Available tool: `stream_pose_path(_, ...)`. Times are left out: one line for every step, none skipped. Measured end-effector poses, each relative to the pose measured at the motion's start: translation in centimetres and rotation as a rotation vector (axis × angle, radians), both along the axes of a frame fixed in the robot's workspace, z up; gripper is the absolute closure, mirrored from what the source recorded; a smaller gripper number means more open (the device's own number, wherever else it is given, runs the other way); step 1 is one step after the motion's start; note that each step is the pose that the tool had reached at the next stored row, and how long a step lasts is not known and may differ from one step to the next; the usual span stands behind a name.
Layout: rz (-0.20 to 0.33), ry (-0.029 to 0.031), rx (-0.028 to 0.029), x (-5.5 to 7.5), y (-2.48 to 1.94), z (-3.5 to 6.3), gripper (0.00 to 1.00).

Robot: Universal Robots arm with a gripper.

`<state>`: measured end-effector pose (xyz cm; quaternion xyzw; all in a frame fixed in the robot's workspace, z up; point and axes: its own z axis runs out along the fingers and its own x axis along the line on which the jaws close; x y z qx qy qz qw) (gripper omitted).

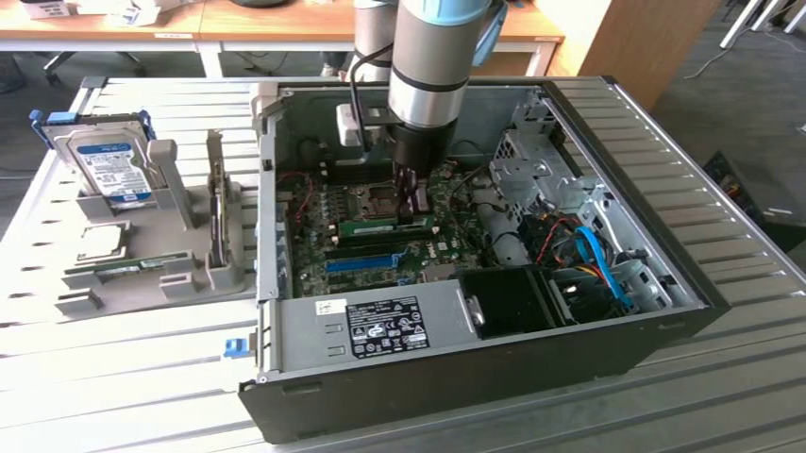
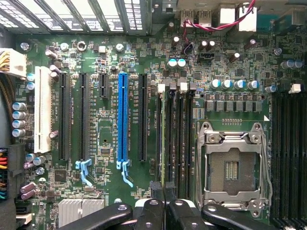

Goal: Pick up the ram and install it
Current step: 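Insert the ram into the slot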

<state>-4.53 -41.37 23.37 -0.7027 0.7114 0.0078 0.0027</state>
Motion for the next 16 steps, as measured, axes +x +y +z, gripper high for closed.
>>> stream_pose_path(0.000,0.0000,0.0000,0.00,0.00,-0.06,0.88)
stream_pose_path(0.000,0.0002,-0.0002,0.00,-0.01,-0.10,0.88)
stream_pose_path(0.000,0.0001,-0.0002,0.00,-0.01,-0.16,0.88)
stream_pose_path(0.000,0.0001,-0.0003,0.00,-0.01,-0.20,0.88)
stream_pose_path(0.000,0.0002,-0.0005,-0.01,-0.01,-0.22,0.88)
stream_pose_path(0.000,0.0001,-0.0003,0.00,-0.01,-0.23,0.88)
stream_pose_path(0.000,0.0001,-0.0003,0.00,-0.01,-0.27,0.88)
stream_pose_path(0.000,0.0001,-0.0002,0.00,-0.01,-0.29,0.88)
stream_pose_path(0.000,0.0001,-0.0003,0.00,-0.01,-0.30,0.88)
stream_pose_path(0.000,0.0001,-0.0004,0.00,-0.01,-0.32,0.88)
stream_pose_path(0.000,0.0001,-0.0003,0.00,-0.01,-0.34,0.88)
stream_pose_path(0.000,0.0001,-0.0003,0.00,-0.01,-0.36,0.88)
stream_pose_path(0.000,0.0001,-0.0004,0.00,-0.01,-0.38,0.88)
stream_pose_path(0.000,0.0001,-0.0004,0.00,-0.01,-0.40,0.88)
stream_pose_path(0.000,0.0001,-0.0004,0.00,-0.01,-0.41,0.88)
stream_pose_path(0.000,0.0002,-0.0004,0.00,-0.01,-0.41,0.88)
